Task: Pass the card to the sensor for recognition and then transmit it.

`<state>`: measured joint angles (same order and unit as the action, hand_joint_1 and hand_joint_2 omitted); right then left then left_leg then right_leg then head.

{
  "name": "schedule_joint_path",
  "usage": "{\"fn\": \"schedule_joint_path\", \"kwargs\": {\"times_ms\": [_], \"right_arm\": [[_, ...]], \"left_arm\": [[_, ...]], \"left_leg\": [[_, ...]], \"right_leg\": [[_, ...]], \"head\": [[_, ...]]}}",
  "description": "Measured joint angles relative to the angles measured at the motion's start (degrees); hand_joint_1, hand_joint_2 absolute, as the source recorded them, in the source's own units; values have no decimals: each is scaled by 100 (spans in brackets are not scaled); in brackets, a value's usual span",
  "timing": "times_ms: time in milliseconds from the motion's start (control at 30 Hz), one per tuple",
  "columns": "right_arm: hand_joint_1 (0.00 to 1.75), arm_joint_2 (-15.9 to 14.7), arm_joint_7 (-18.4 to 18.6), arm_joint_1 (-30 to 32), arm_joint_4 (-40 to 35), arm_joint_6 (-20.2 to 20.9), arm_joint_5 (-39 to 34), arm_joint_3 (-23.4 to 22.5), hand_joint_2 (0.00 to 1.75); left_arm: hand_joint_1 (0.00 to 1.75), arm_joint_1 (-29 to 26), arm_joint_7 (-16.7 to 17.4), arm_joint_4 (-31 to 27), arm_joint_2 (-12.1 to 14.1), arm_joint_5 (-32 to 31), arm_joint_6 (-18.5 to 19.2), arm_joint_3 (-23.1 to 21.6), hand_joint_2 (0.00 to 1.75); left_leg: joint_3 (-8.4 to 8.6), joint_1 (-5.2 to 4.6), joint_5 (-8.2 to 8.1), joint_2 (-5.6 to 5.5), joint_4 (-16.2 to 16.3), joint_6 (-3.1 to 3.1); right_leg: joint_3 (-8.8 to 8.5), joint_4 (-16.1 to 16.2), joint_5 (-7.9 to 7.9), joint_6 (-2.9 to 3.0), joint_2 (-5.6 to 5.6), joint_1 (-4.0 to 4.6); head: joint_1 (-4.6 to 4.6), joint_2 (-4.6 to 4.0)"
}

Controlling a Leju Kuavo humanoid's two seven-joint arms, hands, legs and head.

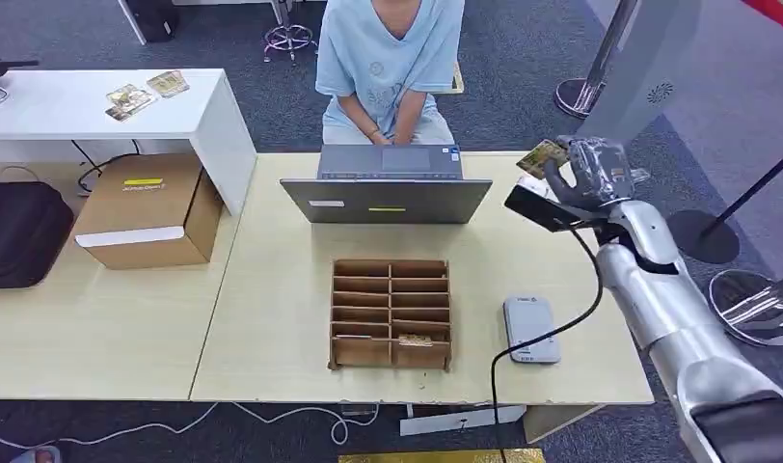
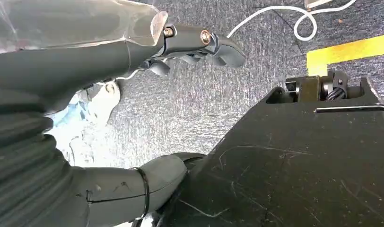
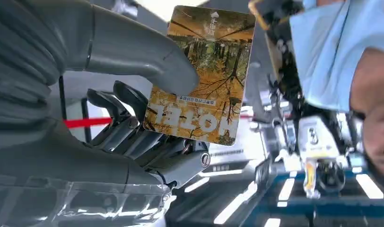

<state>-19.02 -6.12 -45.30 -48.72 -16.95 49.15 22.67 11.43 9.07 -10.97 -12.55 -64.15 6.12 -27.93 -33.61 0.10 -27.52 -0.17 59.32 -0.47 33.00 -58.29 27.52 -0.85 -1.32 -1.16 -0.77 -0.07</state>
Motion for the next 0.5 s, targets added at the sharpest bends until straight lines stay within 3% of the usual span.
{"fn": "schedule_joint_path", "kwargs": {"times_ms": [233, 500], "right_arm": [[175, 171, -258, 2, -7, -619, 180, -243, 175], [175, 479, -588, -10, -7, -847, 278, -271, 175]], "left_arm": [[0, -18, 0, 0, 0, 17, -66, 118, 175], [0, -36, 0, 0, -2, 17, -136, 210, 175]], "left_leg": [[2, 1, 0, 1, 0, 0], [-1, 1, 0, 2, -2, 0]], "right_leg": [[0, -1, 0, 0, 2, 1], [0, -3, 0, 0, 4, 1]], "head": [[0, 0], [0, 0]]}}
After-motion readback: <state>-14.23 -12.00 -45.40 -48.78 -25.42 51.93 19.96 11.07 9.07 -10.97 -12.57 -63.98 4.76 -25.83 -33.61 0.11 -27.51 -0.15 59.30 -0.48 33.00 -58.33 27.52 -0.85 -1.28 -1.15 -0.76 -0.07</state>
